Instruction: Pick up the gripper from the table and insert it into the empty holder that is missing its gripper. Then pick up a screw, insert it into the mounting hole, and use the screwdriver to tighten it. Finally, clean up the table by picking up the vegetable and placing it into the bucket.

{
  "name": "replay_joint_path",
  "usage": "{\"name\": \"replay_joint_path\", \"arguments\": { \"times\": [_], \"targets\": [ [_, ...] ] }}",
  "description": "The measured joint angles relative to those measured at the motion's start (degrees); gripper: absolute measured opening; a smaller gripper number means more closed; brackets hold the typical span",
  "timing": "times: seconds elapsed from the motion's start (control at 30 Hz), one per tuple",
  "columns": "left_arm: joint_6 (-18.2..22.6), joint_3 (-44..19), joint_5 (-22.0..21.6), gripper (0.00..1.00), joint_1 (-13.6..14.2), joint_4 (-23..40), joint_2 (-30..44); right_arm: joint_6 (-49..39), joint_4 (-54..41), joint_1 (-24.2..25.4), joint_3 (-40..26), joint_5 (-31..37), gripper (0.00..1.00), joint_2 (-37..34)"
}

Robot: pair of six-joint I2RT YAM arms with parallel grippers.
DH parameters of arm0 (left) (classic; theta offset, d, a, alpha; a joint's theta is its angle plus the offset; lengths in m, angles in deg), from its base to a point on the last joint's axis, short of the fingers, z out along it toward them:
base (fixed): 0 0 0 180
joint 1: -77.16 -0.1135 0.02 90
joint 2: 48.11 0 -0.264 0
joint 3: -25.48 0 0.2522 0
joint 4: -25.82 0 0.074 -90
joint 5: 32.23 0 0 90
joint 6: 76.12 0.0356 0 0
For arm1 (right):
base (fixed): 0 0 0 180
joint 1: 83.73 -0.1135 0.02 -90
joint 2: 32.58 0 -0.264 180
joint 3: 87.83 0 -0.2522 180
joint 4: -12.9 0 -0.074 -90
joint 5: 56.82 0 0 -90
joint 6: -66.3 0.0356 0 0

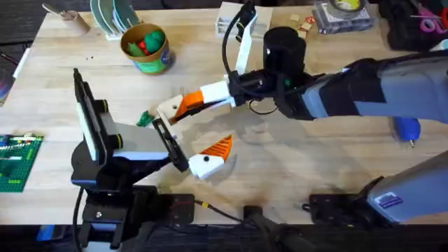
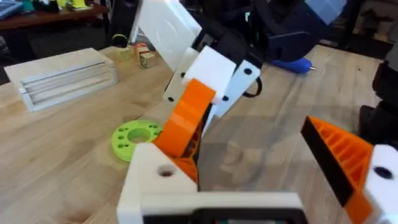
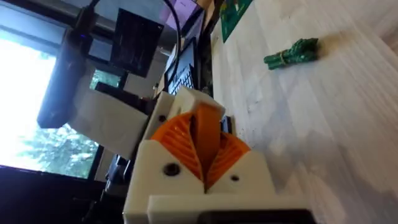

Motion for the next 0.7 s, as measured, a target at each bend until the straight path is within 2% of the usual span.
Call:
{"name": "replay_joint_path", "arguments": {
  "times": [0.23, 0.43, 0.7],
  "targets": [
    [-0.1, 0.0, -1.3, 0.991, -0.7, 0.0, 0.0, -1.4, 0.4, -1.3, 0.0, 3.7, 0.007, 0.0],
    [-0.1, 0.0, -1.5, 0.991, -0.7, -0.1, 0.0, -1.7, 0.4, -1.4, -0.1, 4.0, 0.007, 0.0],
    [0.1, 0.0, 0.6, 0.991, -0.6, -0.1, 0.0, -1.0, 0.0, 0.2, -0.1, -1.0, 0.018, 0.0]
  ]
}}
